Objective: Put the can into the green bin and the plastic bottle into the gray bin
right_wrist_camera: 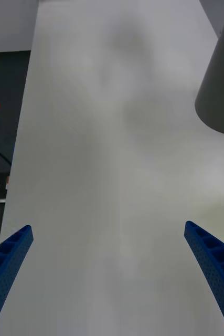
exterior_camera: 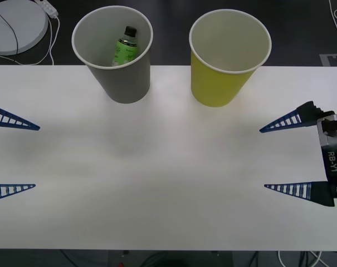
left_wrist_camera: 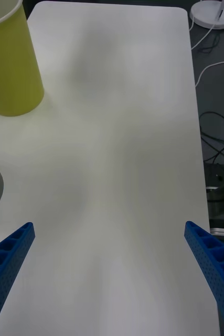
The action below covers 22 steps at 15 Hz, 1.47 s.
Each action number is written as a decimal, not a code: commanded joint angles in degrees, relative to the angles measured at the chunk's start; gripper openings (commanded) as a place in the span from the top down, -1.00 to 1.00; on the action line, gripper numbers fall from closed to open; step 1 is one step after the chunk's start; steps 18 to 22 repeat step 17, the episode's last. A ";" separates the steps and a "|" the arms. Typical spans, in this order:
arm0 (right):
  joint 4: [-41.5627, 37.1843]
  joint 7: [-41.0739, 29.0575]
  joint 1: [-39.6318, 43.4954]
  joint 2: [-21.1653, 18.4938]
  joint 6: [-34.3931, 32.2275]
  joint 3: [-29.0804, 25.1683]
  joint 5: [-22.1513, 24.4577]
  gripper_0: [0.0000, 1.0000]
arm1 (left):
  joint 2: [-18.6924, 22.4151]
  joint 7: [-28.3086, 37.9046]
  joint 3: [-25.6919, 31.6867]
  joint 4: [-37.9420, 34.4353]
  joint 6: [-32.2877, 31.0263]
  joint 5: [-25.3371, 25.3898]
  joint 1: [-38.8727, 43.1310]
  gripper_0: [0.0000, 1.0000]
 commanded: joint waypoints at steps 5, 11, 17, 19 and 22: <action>0.01 1.13 2.14 -0.60 0.09 -1.38 -4.86 -1.00 | 0.00 0.00 0.00 0.00 0.00 0.00 0.00 -1.00; 0.01 1.65 3.55 -0.60 0.09 -2.25 -6.26 -1.00 | 0.00 0.00 0.00 0.00 0.00 0.00 0.00 -1.00; 0.01 1.57 3.90 -0.60 0.09 -2.43 -6.44 -1.00 | 0.00 0.00 0.00 0.00 0.00 0.00 0.00 -1.00; 0.01 1.57 3.90 -0.60 0.09 -2.43 -6.44 -1.00 | 0.00 0.00 0.00 0.00 0.00 0.00 0.00 -1.00; 0.01 1.57 3.90 -0.60 0.09 -2.43 -6.44 -1.00 | 0.00 0.00 0.00 0.00 0.00 0.00 0.00 -1.00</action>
